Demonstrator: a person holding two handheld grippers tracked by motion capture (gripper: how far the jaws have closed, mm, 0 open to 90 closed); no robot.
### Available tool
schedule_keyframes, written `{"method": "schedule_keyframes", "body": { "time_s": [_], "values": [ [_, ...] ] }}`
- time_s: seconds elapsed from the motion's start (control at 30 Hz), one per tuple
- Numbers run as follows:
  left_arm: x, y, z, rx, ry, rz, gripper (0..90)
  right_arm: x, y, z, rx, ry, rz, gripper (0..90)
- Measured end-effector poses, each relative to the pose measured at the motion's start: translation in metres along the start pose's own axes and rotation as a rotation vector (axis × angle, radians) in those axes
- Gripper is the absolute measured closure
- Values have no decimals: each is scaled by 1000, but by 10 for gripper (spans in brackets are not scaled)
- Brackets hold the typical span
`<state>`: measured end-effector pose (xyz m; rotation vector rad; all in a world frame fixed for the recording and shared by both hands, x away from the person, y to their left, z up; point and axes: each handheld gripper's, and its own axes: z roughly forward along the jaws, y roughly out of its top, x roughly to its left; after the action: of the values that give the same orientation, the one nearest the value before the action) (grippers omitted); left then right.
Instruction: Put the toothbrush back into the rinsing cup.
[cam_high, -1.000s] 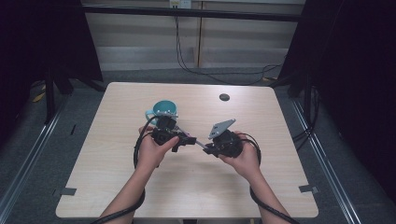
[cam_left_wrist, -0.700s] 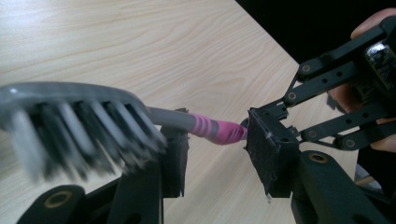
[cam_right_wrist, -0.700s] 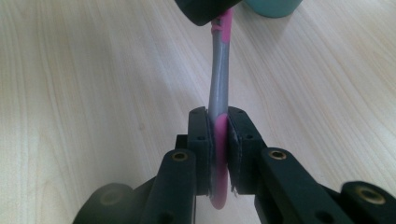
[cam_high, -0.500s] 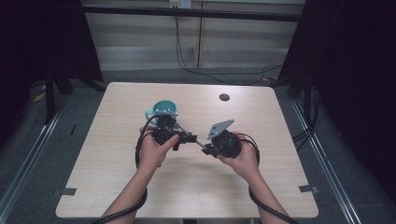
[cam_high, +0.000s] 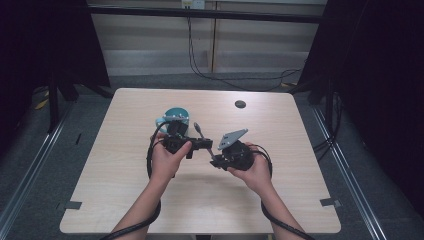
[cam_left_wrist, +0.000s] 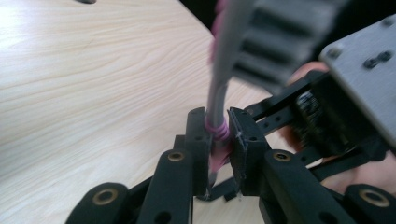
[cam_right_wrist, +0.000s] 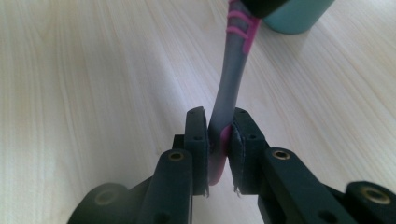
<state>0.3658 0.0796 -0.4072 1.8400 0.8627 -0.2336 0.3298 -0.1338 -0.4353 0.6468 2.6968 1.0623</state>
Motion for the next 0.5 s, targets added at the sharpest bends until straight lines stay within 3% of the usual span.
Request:
{"method": "schedule_keyframes", "body": {
  "time_s": [0.1,0.2,0.4,0.5],
  "values": [
    [-2,1,0,5,21,24,803,4,2,3,-28,16,8,718],
    [-3,2,-1,16,35,33,805,7,4,6,-23,14,-21,671],
    [-2,4,-8,14,47,39,806,4,2,4,-57,15,4,529],
    [-3,5,-10,20,62,51,805,1,0,0,-62,3,9,512]
  ]
}}
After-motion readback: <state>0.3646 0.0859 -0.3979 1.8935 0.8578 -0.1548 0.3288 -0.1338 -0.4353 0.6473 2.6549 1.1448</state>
